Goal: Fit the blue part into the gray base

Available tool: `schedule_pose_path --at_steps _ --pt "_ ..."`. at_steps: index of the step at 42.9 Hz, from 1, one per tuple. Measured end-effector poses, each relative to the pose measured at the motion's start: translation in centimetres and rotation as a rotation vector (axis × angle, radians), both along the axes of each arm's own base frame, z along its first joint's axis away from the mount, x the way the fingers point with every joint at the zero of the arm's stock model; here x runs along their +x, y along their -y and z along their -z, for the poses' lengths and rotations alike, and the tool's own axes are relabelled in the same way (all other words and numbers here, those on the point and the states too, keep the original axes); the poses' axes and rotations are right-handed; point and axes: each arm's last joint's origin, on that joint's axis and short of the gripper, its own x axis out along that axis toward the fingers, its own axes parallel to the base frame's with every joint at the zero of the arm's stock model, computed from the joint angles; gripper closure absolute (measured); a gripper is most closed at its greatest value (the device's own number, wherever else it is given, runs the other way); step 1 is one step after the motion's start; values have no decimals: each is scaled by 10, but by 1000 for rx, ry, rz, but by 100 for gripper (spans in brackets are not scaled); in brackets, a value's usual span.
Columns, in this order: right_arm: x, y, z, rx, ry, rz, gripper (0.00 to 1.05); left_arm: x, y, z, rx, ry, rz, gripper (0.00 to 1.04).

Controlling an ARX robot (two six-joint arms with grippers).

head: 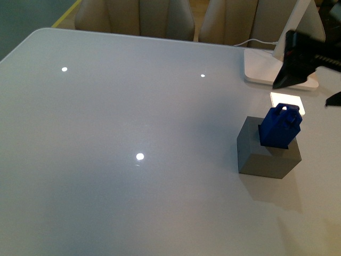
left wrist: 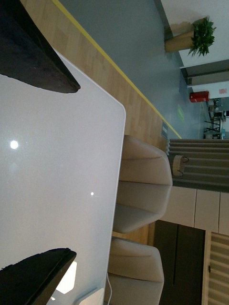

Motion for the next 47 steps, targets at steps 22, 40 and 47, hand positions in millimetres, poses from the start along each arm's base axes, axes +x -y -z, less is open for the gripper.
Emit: schedule_pose_path --at_steps 22,40,47 --pt "-108 33 -17 -160 907 27 66 0 0 0 0 0 1 7" --pt "-151 54 7 -177 904 18 103 0 0 0 0 0 1 7" --pt "-167 55 15 -180 901 22 103 0 0 0 0 0 0 7"
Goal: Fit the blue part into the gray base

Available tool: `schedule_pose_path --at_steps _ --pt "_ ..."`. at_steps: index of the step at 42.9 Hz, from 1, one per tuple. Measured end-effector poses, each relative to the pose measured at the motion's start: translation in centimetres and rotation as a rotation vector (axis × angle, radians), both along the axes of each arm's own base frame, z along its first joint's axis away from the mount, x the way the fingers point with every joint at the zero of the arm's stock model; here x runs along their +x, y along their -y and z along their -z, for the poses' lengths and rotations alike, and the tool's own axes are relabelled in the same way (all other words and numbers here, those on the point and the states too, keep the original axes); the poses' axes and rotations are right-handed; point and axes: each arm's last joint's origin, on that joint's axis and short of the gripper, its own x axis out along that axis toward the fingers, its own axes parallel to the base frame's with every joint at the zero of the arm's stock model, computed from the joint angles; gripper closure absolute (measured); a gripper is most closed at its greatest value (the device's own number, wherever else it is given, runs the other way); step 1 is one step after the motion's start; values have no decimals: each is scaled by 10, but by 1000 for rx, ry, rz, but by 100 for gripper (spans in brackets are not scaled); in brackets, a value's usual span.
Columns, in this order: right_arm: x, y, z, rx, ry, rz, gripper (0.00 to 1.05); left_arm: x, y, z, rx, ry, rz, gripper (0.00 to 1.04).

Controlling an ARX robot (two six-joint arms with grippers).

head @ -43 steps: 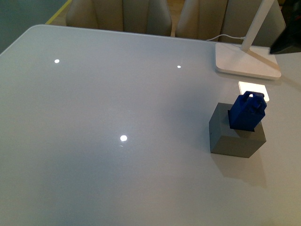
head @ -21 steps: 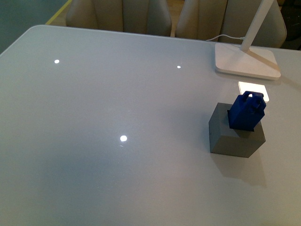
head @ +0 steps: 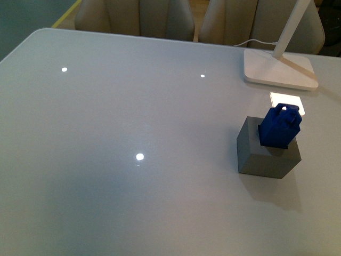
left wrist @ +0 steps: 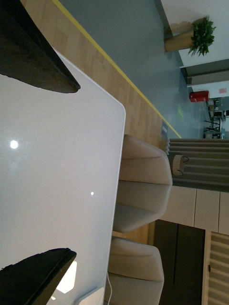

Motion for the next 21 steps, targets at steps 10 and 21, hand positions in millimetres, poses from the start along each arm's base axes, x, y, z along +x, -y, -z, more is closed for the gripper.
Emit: schedule_pose_path --at_steps 10,21 --pt "-15 0 10 -1 14 1 103 0 0 0 0 0 0 7" --pt "-24 0 6 -1 27 0 103 0 0 0 0 0 0 7"
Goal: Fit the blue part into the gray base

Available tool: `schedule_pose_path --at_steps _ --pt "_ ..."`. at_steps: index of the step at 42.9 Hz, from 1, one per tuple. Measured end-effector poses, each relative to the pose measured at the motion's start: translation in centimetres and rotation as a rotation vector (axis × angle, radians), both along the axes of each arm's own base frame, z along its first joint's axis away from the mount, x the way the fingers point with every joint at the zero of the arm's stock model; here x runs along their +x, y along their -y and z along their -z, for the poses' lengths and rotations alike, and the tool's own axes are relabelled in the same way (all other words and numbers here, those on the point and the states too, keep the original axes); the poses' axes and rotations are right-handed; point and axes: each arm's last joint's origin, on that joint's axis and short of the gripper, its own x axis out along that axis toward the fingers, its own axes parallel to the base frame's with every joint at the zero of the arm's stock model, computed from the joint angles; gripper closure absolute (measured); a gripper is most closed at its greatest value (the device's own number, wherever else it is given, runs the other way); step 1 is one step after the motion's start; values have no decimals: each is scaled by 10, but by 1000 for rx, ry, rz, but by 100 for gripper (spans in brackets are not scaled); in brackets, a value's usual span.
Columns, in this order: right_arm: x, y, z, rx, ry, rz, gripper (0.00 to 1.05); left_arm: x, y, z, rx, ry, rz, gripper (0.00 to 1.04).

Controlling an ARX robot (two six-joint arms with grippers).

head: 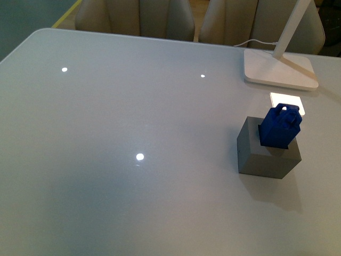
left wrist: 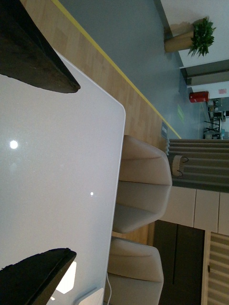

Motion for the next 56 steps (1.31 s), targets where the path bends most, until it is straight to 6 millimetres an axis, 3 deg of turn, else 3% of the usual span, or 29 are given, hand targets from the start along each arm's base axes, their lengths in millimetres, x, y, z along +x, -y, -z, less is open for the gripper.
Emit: schedule_pose_path --at_steps 36,43,54,56 --pt "-20 0 -1 0 5 0 103 0 0 0 0 0 0 7" --pt "-31 0 2 0 -1 0 103 0 0 0 0 0 0 7" --pt "-31 0 2 0 0 0 103 0 0 0 0 0 0 7" --pt "-31 0 2 -1 0 0 98 0 0 0 0 0 0 7"
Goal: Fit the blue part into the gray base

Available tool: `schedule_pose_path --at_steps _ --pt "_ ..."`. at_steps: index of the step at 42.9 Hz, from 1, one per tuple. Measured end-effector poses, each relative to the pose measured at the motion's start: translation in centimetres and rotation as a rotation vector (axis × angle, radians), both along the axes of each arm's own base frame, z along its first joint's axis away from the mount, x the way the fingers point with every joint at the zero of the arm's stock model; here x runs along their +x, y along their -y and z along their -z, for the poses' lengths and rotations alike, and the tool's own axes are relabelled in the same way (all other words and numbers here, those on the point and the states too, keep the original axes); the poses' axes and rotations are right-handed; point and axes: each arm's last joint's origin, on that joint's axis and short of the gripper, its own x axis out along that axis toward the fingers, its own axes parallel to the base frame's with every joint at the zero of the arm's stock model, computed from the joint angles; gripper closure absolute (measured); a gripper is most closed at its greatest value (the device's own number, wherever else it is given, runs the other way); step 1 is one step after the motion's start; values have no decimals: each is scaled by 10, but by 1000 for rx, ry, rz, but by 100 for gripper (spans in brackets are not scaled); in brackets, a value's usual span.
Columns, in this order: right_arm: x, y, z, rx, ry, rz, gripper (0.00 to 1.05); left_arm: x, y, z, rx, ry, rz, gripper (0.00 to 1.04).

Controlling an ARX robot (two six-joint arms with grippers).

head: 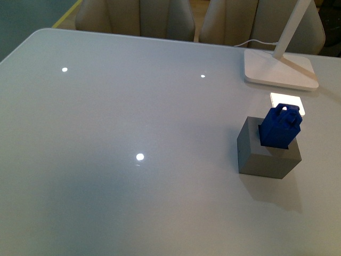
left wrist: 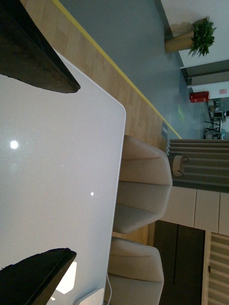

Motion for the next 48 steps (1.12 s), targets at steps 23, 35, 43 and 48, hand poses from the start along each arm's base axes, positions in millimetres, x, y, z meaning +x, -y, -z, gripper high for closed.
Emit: schedule_pose_path --at_steps 23,35,43,48 --pt "0 0 0 1 0 0 8 0 0 0 0 0 0 7" --pt "0 0 0 0 0 0 9 0 0 0 0 0 0 7" --pt "0 0 0 0 0 0 9 0 0 0 0 0 0 7" --pt "0 0 0 0 0 0 9 0 0 0 0 0 0 7"
